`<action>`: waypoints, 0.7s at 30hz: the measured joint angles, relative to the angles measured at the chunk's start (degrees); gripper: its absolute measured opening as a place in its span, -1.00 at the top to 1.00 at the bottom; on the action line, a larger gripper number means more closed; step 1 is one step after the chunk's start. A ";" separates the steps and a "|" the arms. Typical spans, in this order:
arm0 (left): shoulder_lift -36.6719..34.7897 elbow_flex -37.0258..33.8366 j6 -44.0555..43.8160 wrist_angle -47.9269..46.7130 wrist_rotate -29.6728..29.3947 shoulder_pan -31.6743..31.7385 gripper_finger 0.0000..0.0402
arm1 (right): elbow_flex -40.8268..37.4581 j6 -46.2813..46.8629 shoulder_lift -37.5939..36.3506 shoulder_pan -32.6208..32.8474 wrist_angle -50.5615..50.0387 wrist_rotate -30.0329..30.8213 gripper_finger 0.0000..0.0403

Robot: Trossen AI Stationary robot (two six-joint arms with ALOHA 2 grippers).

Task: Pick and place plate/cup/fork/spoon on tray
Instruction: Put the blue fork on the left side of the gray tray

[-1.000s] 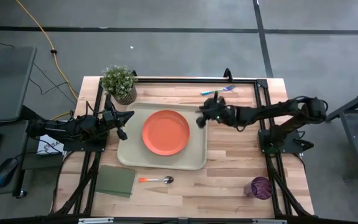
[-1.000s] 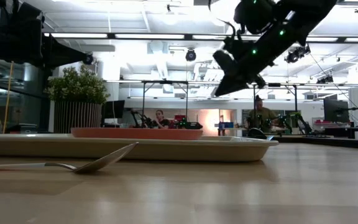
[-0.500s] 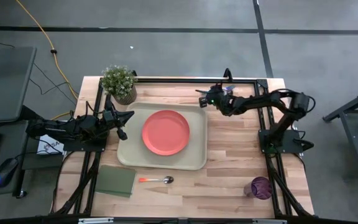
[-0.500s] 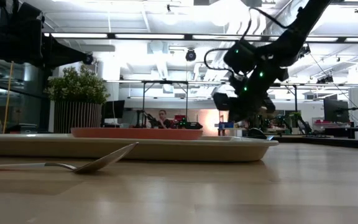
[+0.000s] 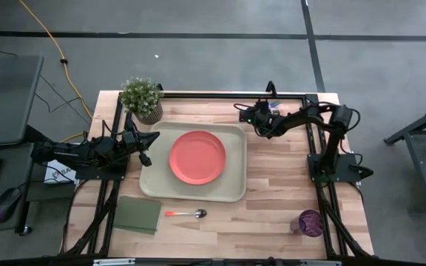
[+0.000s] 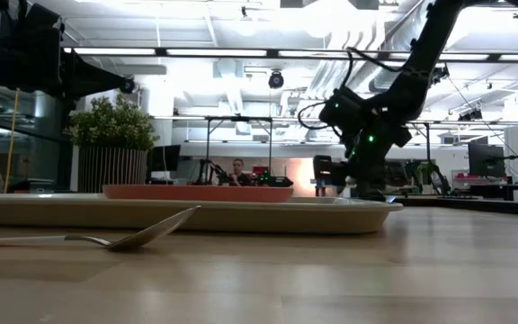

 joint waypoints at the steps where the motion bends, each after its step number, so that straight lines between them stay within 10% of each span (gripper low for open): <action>1: 0.01 0.00 0.00 0.00 0.00 0.00 0.98 | 0.12 0.20 0.40 -0.32 -0.15 0.10 0.13; 21: 0.01 0.00 -0.02 0.00 0.00 0.00 0.98 | 12.82 0.38 6.48 -3.48 -20.94 -3.14 0.36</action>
